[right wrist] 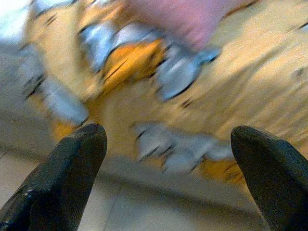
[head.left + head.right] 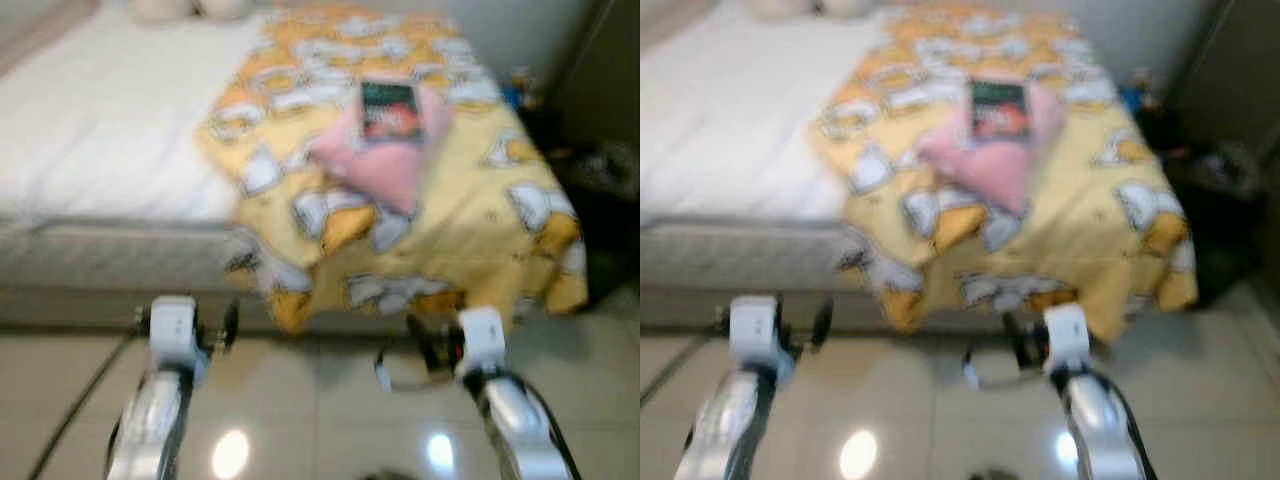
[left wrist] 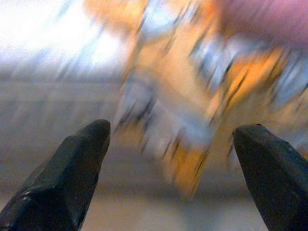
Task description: Clean up the room
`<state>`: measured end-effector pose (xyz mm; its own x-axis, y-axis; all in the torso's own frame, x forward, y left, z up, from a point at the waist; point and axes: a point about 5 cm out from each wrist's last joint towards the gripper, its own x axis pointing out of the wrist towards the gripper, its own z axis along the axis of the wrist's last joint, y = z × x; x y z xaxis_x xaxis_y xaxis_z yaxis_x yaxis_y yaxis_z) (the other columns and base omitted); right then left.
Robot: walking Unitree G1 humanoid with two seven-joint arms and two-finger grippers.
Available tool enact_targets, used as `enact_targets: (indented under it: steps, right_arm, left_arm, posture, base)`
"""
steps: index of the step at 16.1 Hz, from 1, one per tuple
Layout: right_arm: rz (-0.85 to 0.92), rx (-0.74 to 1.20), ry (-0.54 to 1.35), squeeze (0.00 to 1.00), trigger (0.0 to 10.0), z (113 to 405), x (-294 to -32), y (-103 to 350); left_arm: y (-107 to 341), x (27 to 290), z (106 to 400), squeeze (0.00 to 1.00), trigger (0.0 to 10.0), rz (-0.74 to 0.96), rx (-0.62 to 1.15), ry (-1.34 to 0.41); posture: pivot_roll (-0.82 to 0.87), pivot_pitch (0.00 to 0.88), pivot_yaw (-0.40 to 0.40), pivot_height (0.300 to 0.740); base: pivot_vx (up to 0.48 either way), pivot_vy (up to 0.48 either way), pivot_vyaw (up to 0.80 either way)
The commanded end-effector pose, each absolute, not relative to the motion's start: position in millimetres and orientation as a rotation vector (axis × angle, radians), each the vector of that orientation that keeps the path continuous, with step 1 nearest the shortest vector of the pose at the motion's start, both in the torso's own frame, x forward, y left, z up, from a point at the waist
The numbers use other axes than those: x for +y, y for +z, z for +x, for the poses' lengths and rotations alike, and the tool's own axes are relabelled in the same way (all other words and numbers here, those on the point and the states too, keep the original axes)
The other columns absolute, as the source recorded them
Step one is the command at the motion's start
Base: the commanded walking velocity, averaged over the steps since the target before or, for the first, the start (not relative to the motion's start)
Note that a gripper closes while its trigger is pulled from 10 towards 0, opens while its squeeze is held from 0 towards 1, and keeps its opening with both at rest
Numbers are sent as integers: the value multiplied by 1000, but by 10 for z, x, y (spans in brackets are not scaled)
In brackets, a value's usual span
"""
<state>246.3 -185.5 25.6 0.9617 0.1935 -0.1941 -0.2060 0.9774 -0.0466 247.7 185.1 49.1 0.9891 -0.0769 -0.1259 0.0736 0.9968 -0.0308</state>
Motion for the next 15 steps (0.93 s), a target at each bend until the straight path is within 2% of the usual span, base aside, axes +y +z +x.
enact_targets:
  steps: [1,2,6,11,15]
  right_arm:
    - [-42,181,165,0,10000,2519,-1873,287]
    - [-41,176,172,0,10000,2537,-1841,301]
    - [-46,194,183,0,10000,2511,-1847,284]
    - [-40,197,184,0,10000,2607,-1834,302]
    - [-31,191,202,0,10000,2693,-1775,335]
  left_arm:
    - [535,1807,2457,0,10000,-23,104,-87]
    - [572,1783,2463,0,10000,-19,87,-98]
    - [502,1907,2414,0,10000,-5,135,-65]
    - [559,1937,2508,0,10000,57,143,-57]
    - [609,1856,2581,0,10000,40,127,-53]
  posture:
    - [-3,0,13,736]
    - [-5,0,13,736]
    - [9,0,11,736]
    - [16,0,9,736]
    - [11,0,9,736]
  base:
    - [435,0,0]
    - [431,0,0]
    - [259,352,784]
    - [252,373,723]
    - [445,0,684]
